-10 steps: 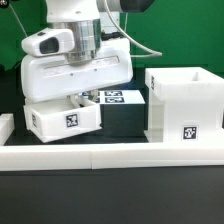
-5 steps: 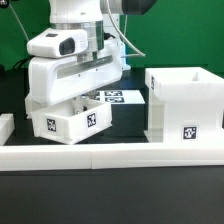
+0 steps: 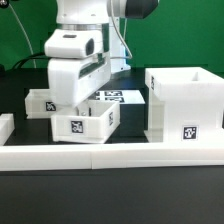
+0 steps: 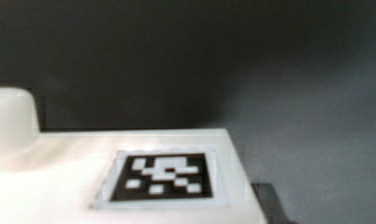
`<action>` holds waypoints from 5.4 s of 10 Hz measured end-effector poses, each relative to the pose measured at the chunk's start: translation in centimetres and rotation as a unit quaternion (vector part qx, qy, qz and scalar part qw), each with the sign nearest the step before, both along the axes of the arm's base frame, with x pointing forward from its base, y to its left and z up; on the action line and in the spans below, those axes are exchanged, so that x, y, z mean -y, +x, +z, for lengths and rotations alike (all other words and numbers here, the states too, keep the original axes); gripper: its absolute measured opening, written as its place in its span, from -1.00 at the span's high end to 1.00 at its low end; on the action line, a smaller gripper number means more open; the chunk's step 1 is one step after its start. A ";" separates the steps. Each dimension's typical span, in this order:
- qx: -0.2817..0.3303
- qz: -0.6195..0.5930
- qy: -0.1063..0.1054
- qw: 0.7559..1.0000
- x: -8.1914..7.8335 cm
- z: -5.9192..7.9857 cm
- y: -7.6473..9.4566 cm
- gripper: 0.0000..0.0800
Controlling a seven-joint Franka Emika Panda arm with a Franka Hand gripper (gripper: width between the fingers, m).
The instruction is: Assemble drawer
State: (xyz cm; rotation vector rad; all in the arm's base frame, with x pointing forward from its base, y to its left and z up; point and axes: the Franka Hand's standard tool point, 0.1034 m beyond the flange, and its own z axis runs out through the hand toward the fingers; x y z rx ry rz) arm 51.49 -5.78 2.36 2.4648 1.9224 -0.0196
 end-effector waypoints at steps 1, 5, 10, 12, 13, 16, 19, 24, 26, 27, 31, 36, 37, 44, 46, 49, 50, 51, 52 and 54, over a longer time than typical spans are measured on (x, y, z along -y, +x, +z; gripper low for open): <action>-0.002 0.025 -0.003 1.000 -0.1 -0.2 0.1 0.89; -0.007 0.133 -0.013 0.991 0.5 -0.2 0.0 0.89; -0.002 0.126 -0.010 0.992 -1.8 -0.1 1.6 0.89; -0.001 0.135 -0.011 0.991 -3.0 -0.4 2.1 0.89; -0.002 0.134 -0.011 0.991 -2.8 -0.5 2.1 0.89; -0.015 0.132 -0.010 0.991 -2.7 -0.5 1.8 0.89; -0.011 0.139 -0.007 0.990 -3.8 -0.4 2.4 0.89; -0.012 0.136 -0.004 0.991 -4.5 -1.0 2.7 0.89; -0.014 0.138 -0.004 0.990 -4.6 -1.1 2.5 0.89; -0.015 0.141 -0.004 0.990 -4.9 -1.2 2.3 0.89; -0.004 0.143 -0.005 0.990 -4.8 -1.3 2.3 0.89; -0.002 0.128 -0.006 0.992 -5.8 -1.3 2.3 0.89; -0.002 0.127 -0.006 0.992 -5.7 -1.3 2.3 0.89; 0.004 0.136 -0.009 0.991 -6.1 -1.3 2.4 0.89; 0.012 0.132 -0.010 0.991 -6.2 -1.3 2.5 0.89; 0.012 0.132 -0.010 0.991 -6.1 -1.3 2.5 0.89; 0.012 0.138 -0.012 0.990 -6.1 -1.3 2.5 0.89; 0.011 0.136 -0.013 0.991 -6.4 -1.3 2.5 0.89; 0.012 0.138 -0.017 0.990 -6.6 -1.3 2.6 0.89; 0.014 0.142 -0.034 0.989 -6.9 -1.1 2.8 0.89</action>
Offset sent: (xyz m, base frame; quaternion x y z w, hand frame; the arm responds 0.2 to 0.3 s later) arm 0.0000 0.0000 0.0000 0.0000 0.0000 -0.1296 0.9916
